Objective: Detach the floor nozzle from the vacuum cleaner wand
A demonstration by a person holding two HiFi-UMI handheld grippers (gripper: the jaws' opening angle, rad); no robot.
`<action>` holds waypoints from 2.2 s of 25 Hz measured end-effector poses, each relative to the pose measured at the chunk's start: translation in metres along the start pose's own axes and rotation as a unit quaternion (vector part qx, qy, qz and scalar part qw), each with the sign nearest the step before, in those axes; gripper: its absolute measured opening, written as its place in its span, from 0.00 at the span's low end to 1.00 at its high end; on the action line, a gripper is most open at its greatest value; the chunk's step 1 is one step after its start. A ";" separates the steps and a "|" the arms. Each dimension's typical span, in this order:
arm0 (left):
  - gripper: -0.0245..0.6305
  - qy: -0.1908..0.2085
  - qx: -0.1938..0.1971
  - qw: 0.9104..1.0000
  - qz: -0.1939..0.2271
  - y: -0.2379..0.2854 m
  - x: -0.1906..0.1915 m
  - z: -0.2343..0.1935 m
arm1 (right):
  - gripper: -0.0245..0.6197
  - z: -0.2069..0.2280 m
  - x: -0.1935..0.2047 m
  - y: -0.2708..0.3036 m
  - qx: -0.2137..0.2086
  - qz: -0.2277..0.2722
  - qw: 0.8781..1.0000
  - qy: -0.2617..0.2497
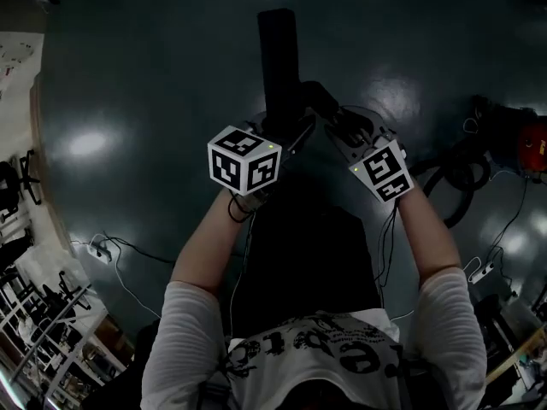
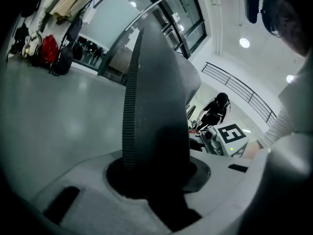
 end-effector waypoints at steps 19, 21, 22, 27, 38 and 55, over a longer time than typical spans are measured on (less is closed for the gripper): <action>0.21 0.171 -0.033 0.983 0.049 -0.251 -0.189 0.371 | 0.32 -0.136 -0.258 -0.341 0.055 0.061 0.996 -0.046; 0.21 0.186 -0.040 0.980 0.058 -0.252 -0.179 0.393 | 0.32 -0.146 -0.248 -0.360 0.060 0.060 0.995 -0.049; 0.21 0.195 -0.043 0.978 0.060 -0.251 -0.174 0.404 | 0.32 -0.149 -0.243 -0.369 0.064 0.060 0.995 -0.050; 0.21 0.229 -0.057 0.969 0.069 -0.251 -0.159 0.441 | 0.32 -0.162 -0.229 -0.397 0.073 0.059 0.994 -0.050; 0.21 0.233 -0.138 0.958 0.089 -0.263 -0.161 0.455 | 0.32 -0.166 -0.236 -0.402 0.063 0.068 0.995 -0.047; 0.21 0.104 -0.140 0.973 0.152 -0.274 -0.171 0.395 | 0.32 -0.129 -0.197 -0.354 0.047 0.000 0.999 -0.010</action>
Point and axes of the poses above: the fingertips, and each gripper's own axes: y forward along the fingers, z to its right, x out of its underside, the point moved 6 cm from there along -y, backward along the fingers, and after that the axes turned 5 degrees about -x, right-handed, at the moved point
